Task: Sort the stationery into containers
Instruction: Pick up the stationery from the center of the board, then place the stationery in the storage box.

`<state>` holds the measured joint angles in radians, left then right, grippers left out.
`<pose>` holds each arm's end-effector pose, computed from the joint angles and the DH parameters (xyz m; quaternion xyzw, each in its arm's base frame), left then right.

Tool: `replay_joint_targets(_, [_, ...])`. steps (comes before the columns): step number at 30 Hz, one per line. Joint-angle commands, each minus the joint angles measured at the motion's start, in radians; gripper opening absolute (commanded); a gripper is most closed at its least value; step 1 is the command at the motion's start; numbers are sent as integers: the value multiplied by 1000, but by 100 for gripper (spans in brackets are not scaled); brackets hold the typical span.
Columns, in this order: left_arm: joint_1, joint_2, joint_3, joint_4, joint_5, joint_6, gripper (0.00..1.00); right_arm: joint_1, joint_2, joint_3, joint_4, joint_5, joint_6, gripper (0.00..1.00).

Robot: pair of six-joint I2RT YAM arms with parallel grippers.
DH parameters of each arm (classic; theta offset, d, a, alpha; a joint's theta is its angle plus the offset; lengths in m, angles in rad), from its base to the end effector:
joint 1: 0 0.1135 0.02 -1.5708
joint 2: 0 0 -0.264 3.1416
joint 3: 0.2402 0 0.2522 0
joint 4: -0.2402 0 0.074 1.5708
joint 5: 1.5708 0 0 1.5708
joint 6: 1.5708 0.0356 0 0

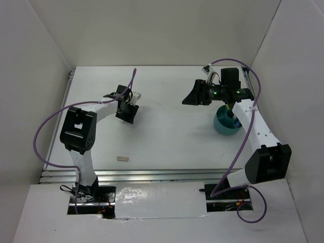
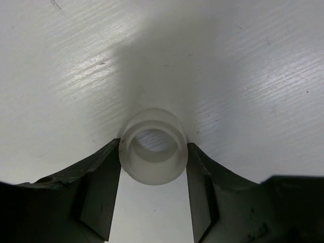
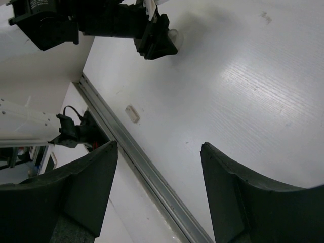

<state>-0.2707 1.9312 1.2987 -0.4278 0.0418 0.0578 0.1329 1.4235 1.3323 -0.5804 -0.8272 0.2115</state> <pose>0.3847 -0.1083 0.1685 0.1634 0.9535 -0.0469 0.2489 0.3013 0.0667 0.3510 -0.1421 0.8309 0.4248 0.3301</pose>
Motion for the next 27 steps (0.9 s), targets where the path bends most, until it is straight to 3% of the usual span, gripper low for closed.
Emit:
replay_joint_targets(1, [1,5,-2,6,53,13,39,-4,-41,-18,8,-3,8,73])
replay_joint_targets(4, [-10,-90,-39,37,119,2,33,22,-41,-39,22,-1,23,72])
replay_joint_targets(9, [-93,-403,-159,178,243,-38,32,132,-20,-13,33,-1,32,72])
replay_joint_targets(13, [-209,-575,-207,253,212,-33,32,157,24,4,82,-41,121,72])
replay_joint_targets(21, [-372,-604,-99,159,113,16,30,211,133,217,51,-59,137,70])
replay_joint_targets(27, [-397,-592,-39,141,104,14,30,261,153,202,40,-38,124,70])
